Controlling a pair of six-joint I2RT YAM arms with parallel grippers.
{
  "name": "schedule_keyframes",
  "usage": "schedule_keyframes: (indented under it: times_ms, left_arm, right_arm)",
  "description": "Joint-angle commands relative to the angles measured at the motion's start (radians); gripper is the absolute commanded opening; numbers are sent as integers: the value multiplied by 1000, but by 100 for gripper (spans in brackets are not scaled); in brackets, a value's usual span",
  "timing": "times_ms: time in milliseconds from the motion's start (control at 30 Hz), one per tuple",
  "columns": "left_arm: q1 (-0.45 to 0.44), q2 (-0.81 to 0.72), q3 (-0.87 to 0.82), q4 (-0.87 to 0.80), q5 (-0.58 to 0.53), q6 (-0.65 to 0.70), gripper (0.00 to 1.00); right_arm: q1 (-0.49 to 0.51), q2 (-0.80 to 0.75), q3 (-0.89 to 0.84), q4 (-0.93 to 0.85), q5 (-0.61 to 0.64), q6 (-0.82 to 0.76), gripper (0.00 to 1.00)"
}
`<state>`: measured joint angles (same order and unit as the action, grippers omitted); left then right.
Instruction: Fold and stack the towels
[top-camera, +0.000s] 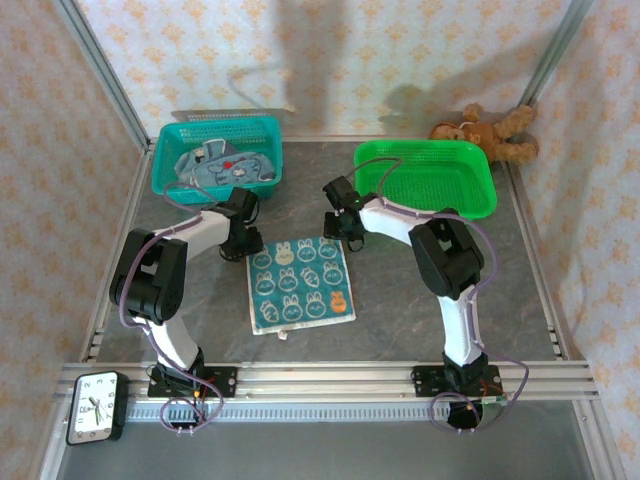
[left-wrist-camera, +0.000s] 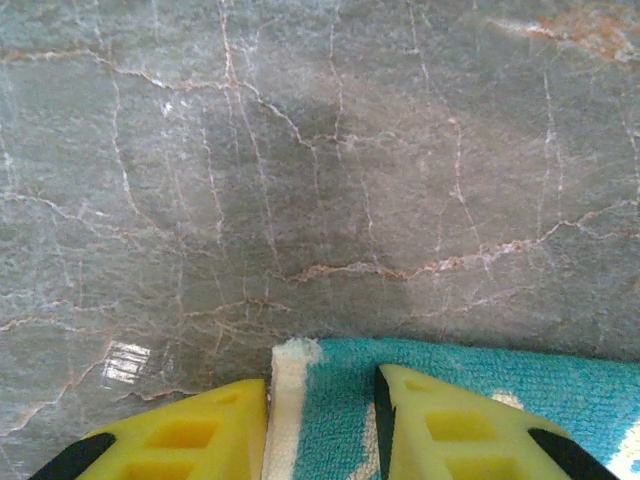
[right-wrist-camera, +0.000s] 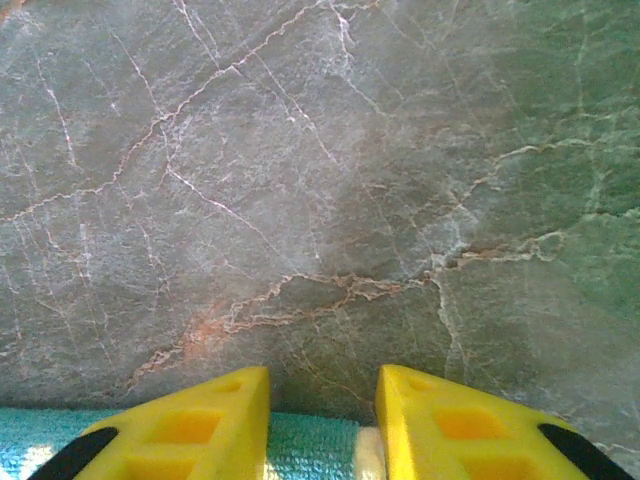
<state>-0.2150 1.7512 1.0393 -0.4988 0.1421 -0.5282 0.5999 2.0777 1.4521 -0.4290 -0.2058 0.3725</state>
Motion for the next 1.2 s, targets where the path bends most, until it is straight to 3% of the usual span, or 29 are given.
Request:
schedule_keyframes:
  times_ms: [0, 500, 633, 867, 1167]
  left_arm:
    - [8, -13, 29, -18, -33, 25, 34]
    - [10, 42, 47, -8, -15, 31, 32]
    - [10, 53, 39, 0, -12, 31, 29]
    - [10, 59, 25, -3, -25, 36, 14]
    - [11, 57, 18, 3, -19, 33, 15]
  right_arm:
    - [9, -2, -12, -86, 56, -4, 35]
    - [12, -21, -39, -106, 55, 0, 34]
    - [13, -18, -45, -103, 56, -1, 33]
    - [12, -65, -32, -125, 56, -4, 35]
    - [11, -71, -50, -125, 51, -18, 35]
